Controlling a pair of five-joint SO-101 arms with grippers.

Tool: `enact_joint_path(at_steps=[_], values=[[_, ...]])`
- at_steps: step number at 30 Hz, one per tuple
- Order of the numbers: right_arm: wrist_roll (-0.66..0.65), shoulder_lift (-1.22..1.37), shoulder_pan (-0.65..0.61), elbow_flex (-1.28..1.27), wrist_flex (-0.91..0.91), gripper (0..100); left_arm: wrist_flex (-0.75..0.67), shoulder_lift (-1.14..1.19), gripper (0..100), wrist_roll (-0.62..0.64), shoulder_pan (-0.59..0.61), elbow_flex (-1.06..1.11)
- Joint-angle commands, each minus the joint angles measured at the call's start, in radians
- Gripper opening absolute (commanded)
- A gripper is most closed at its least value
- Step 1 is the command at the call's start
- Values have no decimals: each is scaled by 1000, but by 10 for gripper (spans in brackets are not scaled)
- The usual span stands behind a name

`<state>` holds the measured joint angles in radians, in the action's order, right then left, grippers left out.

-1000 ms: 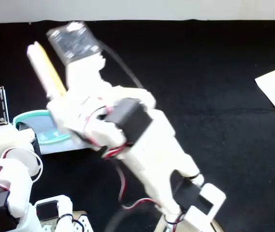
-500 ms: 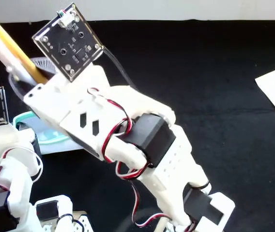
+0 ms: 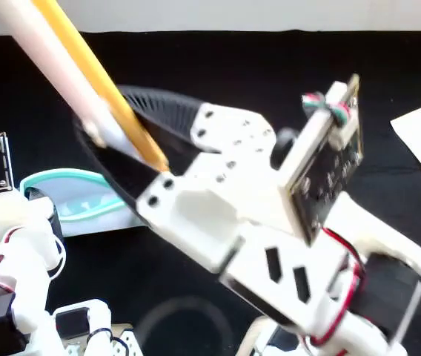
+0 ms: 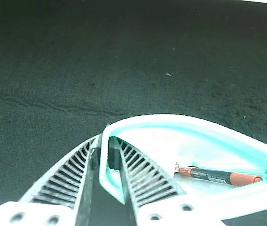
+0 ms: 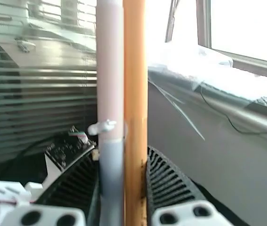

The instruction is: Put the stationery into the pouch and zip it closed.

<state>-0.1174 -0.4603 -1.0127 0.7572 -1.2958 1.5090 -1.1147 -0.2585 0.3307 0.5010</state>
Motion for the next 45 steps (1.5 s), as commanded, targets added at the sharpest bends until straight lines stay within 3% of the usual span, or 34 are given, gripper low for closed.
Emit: enact_joint_path(at_steps=[1, 8, 15, 19, 32, 45], values=[[-5, -111, 67, -81, -39, 8, 17, 12, 7, -3, -15, 35], [-3, -438, 74, -506, -28, 8, 17, 12, 7, -3, -16, 35], [-3, -748, 73, -1138, 443, 8, 17, 12, 7, -3, -19, 35], [-3, -819, 67, -1331, 667, 8, 17, 12, 7, -3, -19, 35], [-8, -516, -24, -1337, 938, 12, 18, 12, 7, -3, -19, 36], [-74, -111, -73, -1106, 946, 10, 17, 12, 7, -3, -21, 38]])
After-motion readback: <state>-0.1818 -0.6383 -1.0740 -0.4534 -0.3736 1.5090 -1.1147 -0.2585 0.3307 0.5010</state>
